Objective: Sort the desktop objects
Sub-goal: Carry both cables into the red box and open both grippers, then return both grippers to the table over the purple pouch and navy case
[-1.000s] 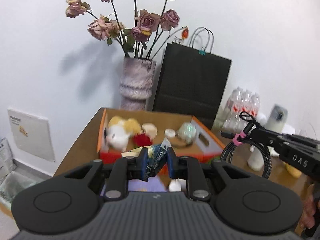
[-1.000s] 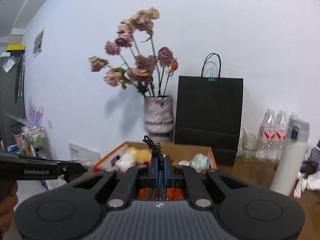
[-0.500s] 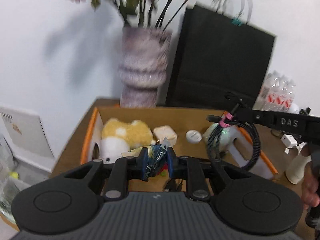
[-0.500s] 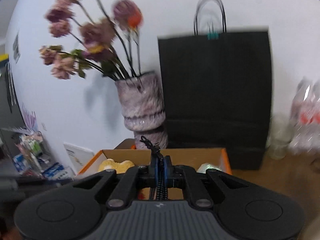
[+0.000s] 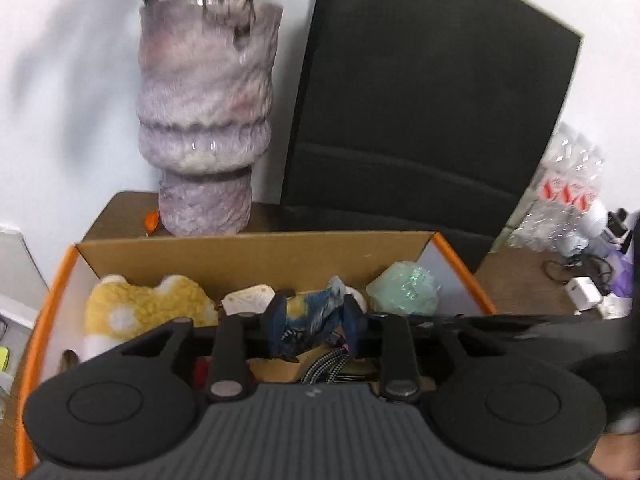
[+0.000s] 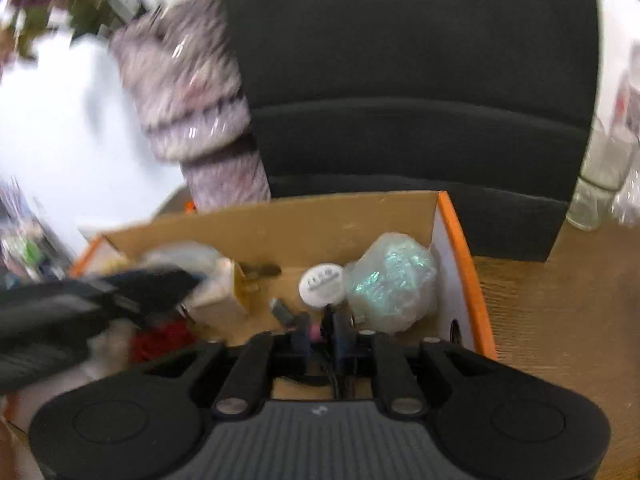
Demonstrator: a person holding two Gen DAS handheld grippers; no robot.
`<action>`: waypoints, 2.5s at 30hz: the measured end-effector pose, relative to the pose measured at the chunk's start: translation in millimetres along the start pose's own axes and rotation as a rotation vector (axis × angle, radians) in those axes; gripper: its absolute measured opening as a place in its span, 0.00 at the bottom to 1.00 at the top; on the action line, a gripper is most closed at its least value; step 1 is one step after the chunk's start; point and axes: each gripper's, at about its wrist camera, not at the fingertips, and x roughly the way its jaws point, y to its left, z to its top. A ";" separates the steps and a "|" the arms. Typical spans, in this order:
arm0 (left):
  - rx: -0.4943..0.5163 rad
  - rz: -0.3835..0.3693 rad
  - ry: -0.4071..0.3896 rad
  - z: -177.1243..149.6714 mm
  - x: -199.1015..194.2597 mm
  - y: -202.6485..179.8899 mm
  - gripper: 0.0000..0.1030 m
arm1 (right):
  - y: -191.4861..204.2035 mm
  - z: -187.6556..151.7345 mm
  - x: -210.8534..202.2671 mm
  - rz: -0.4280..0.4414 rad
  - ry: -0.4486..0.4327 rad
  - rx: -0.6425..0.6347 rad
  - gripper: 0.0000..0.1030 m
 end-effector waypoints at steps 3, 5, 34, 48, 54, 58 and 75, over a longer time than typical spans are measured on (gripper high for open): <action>-0.020 0.008 0.032 -1.6 5.1 8.0 0.42 | -6.9 4.4 -17.0 0.007 -0.016 0.024 0.37; -0.014 -0.004 0.034 -3.2 -2.1 13.5 0.46 | -12.7 7.4 -27.5 0.016 -0.017 0.021 0.60; -0.006 0.225 -0.084 -136.4 -212.6 21.5 1.00 | 61.6 -128.1 -173.0 -0.051 -0.128 -0.172 0.90; -0.024 0.267 -0.175 -276.3 -273.2 1.5 1.00 | 62.8 -276.2 -221.6 -0.028 -0.166 -0.154 0.95; 0.051 0.193 -0.142 -307.2 -275.4 -15.7 1.00 | 49.0 -305.4 -242.4 -0.051 -0.177 -0.126 0.95; 0.069 0.190 -0.125 -308.9 -267.7 -20.8 1.00 | 41.2 -314.7 -249.0 -0.085 -0.173 -0.117 0.95; -0.013 0.195 -0.121 -245.3 -224.6 7.0 0.87 | 33.6 -289.4 -222.2 -0.037 -0.160 -0.088 0.94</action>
